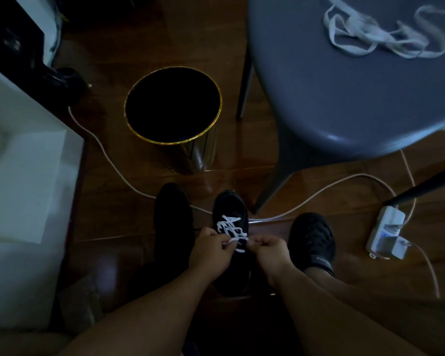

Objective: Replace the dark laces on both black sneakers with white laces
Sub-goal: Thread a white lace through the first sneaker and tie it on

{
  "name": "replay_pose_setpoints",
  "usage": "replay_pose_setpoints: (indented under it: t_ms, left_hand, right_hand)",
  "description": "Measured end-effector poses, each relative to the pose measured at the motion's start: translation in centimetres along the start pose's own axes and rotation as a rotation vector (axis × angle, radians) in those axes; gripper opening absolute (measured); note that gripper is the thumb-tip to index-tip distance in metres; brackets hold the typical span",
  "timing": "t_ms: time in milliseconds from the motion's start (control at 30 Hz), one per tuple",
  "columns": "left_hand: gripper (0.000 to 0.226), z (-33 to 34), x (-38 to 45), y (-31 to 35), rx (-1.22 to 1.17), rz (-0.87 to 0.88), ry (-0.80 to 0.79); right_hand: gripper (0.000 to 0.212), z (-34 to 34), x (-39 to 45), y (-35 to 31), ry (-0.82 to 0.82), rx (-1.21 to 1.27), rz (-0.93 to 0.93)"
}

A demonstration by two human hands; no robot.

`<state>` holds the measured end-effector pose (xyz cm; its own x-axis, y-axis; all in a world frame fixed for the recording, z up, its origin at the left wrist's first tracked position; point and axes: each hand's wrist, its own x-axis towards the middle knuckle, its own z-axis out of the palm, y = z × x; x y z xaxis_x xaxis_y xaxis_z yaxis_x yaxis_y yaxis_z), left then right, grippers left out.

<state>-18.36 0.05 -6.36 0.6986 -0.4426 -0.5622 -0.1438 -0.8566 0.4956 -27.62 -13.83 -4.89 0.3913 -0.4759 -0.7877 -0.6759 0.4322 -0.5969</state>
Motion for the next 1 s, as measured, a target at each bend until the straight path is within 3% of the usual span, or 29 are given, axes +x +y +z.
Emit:
replay_pose_setpoints:
  t_ms: [133,267,433,567,733,833,933,1000]
  left_hand:
    - [0.033,0.6,1.1,0.1,-0.253,-0.134,0.016]
    - [0.023,0.2,0.6,0.1,-0.348,-0.111,-0.009]
    - [0.030,-0.4,0.0,0.0,-0.223,-0.082,-0.006]
    - [0.023,0.0,0.3,-0.1,-0.133,-0.078,0.042]
    - [0.011,0.6,0.5,0.2,-0.223,-0.086,0.032]
    - [0.020,0.8,0.8,-0.1,-0.240,-0.097,0.009]
    - [0.007,0.9,0.8,-0.3,-0.236,-0.101,0.035]
    - [0.028,1.3,1.0,-0.6,-0.225,-0.086,0.063]
  right_hand:
    - [0.016,-0.7,0.4,-0.2,-0.056,-0.409,-0.116]
    - [0.017,-0.2,0.1,-0.8,0.019,-0.677,-0.195]
    - [0.014,0.7,0.3,-0.4,0.001,-0.620,-0.199]
    - [0.015,1.2,0.3,-0.3,0.001,-0.495,-0.207]
    - [0.011,1.3,0.8,-0.1,-0.002,-0.453,-0.183]
    - [0.011,1.2,1.0,-0.1,0.022,-0.384,-0.155]
    - [0.009,1.1,1.0,-0.1,0.012,-0.340,-0.150]
    - [0.007,1.1,0.9,-0.1,-0.026,-0.315,-0.135]
